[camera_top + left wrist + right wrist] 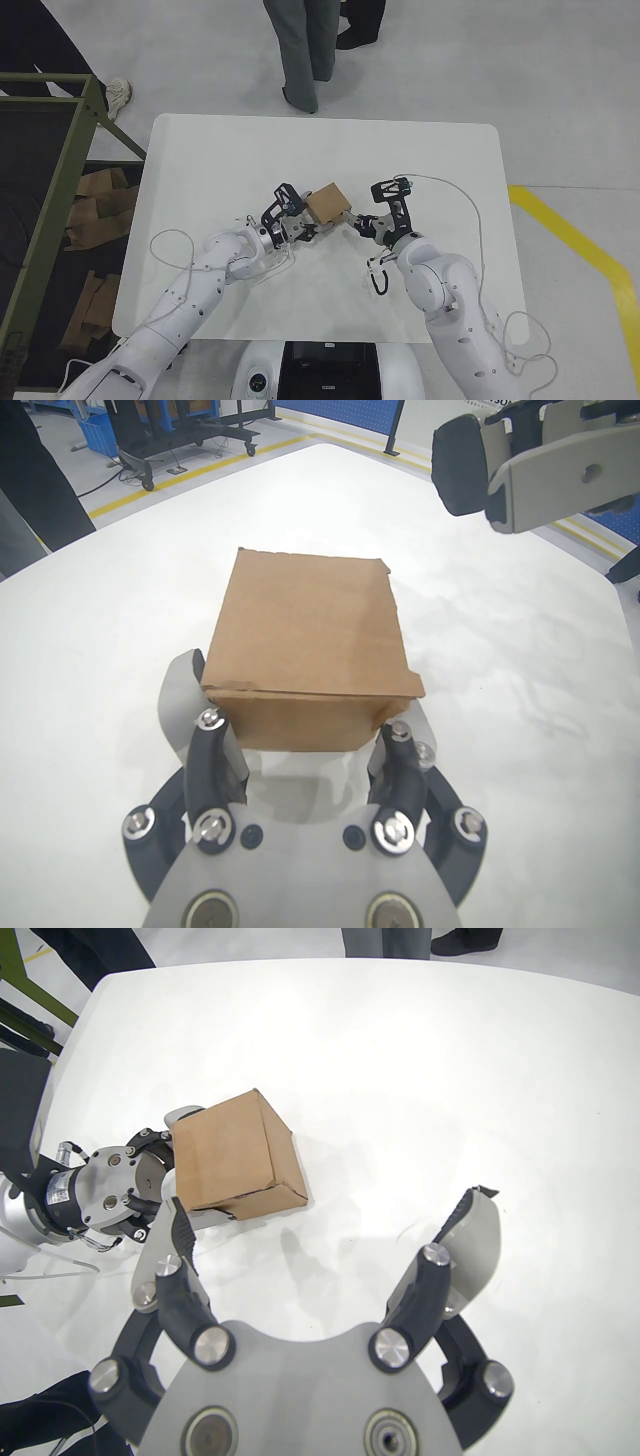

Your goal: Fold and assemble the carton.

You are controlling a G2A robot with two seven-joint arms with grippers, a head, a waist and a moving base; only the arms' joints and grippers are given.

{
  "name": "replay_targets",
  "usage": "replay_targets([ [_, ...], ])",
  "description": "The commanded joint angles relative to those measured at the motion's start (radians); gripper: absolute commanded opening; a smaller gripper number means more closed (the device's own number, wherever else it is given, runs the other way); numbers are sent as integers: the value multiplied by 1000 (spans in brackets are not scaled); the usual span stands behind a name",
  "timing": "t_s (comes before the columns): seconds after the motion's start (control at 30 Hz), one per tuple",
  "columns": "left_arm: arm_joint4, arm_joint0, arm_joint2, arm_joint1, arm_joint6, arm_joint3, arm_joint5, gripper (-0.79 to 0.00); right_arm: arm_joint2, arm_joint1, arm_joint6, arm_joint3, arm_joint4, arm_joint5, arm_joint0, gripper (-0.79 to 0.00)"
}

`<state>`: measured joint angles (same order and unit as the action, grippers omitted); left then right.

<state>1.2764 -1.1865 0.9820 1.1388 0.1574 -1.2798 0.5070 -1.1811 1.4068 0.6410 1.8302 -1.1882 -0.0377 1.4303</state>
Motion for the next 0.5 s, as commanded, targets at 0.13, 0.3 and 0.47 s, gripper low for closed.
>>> replay_targets([
  [0.13,0,-14,15,-2,3,-19,-1,-456,0,0,0,0,0,0,0,0],
  [0.3,-22,-36,51,-8,8,-56,3,-474,0,0,0,0,0,0,0,0],
  [0.47,-73,-68,110,-21,-4,-107,37,-588,0,0,0,0,0,0,0,0],
])
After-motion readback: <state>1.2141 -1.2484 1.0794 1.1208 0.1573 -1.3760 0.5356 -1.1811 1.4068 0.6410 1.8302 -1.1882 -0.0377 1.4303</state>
